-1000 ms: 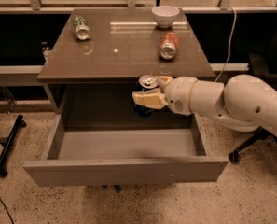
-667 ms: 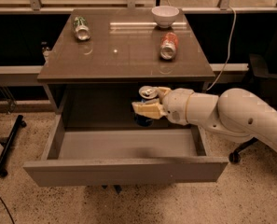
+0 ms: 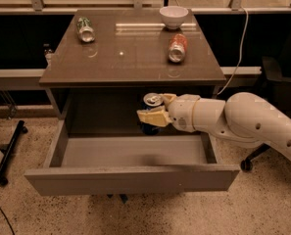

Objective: Place pepsi can into top drawer

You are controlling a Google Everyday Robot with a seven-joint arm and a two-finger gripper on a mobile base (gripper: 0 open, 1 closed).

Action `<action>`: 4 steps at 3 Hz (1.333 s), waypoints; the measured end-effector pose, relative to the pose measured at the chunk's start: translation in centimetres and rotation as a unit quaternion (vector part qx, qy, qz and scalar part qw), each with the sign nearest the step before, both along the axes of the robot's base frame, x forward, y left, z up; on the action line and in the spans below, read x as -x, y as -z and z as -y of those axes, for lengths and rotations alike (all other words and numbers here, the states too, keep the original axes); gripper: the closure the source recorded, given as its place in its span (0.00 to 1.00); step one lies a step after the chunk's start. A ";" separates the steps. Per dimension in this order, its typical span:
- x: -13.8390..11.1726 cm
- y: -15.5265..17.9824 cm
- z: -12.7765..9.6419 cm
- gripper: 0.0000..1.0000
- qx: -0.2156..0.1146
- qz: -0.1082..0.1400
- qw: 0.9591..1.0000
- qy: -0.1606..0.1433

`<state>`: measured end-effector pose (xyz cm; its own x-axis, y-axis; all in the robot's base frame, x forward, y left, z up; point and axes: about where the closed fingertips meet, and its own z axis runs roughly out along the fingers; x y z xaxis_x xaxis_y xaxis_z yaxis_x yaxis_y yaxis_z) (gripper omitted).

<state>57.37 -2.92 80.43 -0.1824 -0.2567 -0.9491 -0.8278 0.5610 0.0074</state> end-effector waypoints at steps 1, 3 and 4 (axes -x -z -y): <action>0.6 2.3 -0.2 1.00 0.003 -0.004 1.000 0.002; 1.1 8.9 0.5 0.82 -0.007 -0.003 0.999 0.038; 0.5 12.1 1.2 0.59 -0.010 -0.015 0.997 0.071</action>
Offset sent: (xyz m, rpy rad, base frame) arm -0.0148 -0.0074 -0.0958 0.0083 0.0078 -0.0767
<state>56.90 -4.08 68.33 -0.2445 -0.2066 -0.9474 -0.7395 0.6716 0.0444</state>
